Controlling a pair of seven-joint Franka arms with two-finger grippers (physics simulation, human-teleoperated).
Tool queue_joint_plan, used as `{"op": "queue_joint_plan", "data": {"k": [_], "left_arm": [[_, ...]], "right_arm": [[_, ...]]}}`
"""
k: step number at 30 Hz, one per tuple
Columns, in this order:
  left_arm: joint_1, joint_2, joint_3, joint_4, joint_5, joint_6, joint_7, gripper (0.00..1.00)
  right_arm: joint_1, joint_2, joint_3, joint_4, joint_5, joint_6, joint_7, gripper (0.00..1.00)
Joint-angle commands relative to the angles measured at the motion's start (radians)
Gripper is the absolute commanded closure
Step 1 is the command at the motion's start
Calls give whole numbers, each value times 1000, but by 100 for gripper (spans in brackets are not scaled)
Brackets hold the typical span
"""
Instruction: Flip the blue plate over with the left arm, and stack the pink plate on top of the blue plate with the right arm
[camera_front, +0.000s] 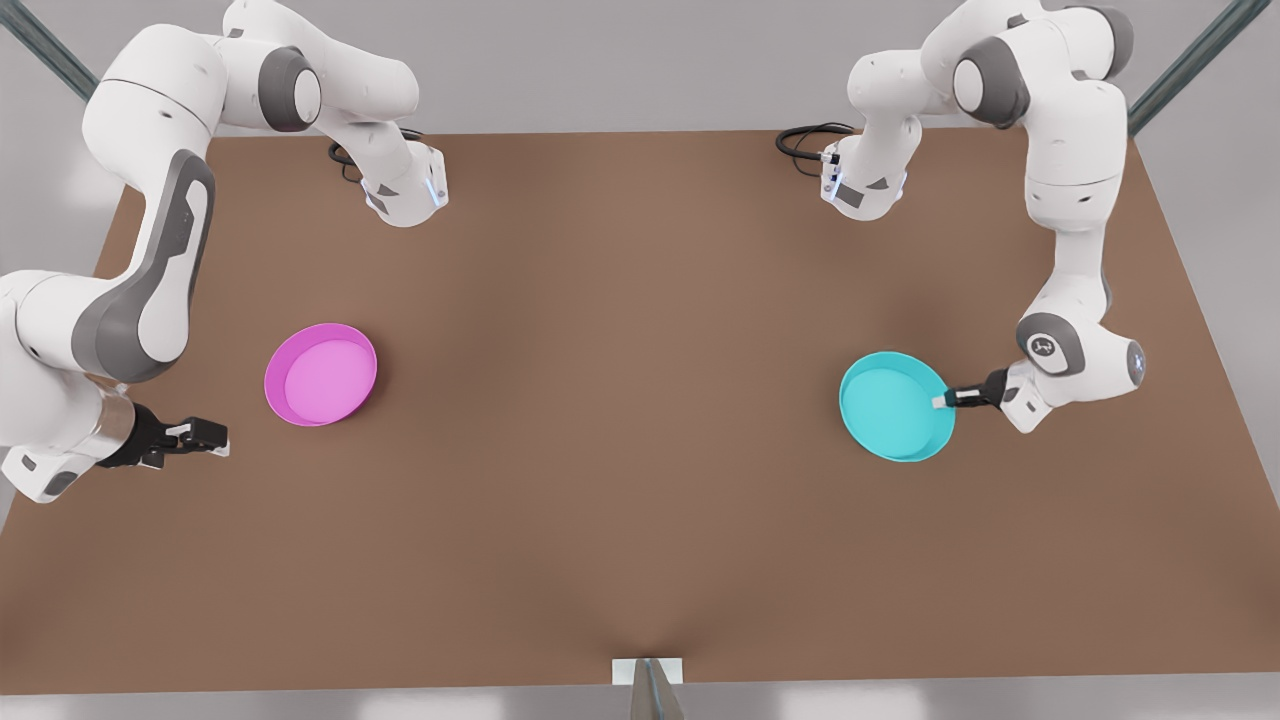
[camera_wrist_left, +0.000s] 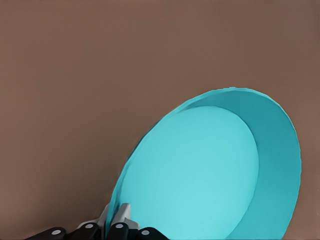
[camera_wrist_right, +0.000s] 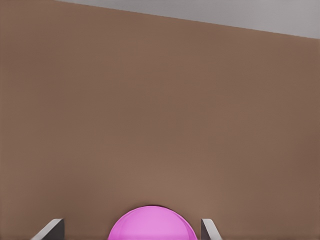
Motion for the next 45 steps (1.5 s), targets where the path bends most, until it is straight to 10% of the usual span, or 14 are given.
{"op": "queue_joint_plan", "data": {"k": [1, 9, 25, 28, 38, 45], "left_arm": [[1, -5, -9, 3, -92, -4, -14, 79], [-126, -96, -111, 83, 35, 7, -386, 79], [-599, -74, -151, 490, 998, -123, -1244, 79], [-668, -30, -152, 565, 1247, -189, -1281, 79], [-928, 168, -146, 606, 2026, -405, -1497, 79], [-1195, 326, -145, 576, 2315, -810, -1451, 79]], "right_arm": [[0, 1, 0, 0, 0, 0, 0, 0], [0, 0, 0, 2, 0, 0, 0, 0], [-23, -69, -11, -23, -49, -173, -9, 0], [-40, -356, -6, -475, -55, 55, -11, 0], [-48, -384, -6, -685, -57, 60, -3, 0], [-264, -329, -8, -1170, 38, 557, -465, 0]]}}
